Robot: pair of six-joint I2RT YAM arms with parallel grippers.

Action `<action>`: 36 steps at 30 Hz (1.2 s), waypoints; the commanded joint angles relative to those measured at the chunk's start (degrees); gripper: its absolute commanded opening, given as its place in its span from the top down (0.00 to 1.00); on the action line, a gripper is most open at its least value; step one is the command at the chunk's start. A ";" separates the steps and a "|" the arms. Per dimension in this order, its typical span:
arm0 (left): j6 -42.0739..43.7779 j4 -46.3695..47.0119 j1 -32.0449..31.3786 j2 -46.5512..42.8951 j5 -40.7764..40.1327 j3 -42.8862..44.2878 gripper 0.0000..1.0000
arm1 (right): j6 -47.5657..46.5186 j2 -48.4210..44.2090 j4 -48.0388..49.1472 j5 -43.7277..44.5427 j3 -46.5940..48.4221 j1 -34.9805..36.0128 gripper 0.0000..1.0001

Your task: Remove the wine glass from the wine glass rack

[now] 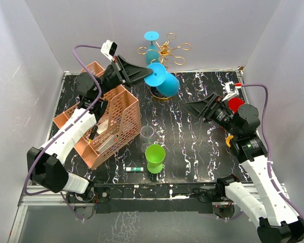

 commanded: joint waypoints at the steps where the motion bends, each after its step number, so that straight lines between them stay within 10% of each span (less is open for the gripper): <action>1: -9.65 19.76 -1.96 -4.30 -2.17 -4.02 1.00 | 11.29 0.01 21.90 -7.23 -3.26 0.30 0.00; 16: -20.40 43.62 -8.15 -3.61 -7.97 -16.19 1.00 | 20.74 1.09 44.54 -11.69 -8.59 0.30 0.11; 36: -28.20 57.27 -8.54 2.97 -13.46 -18.43 1.00 | 43.95 6.88 90.89 -15.63 -13.07 0.30 0.69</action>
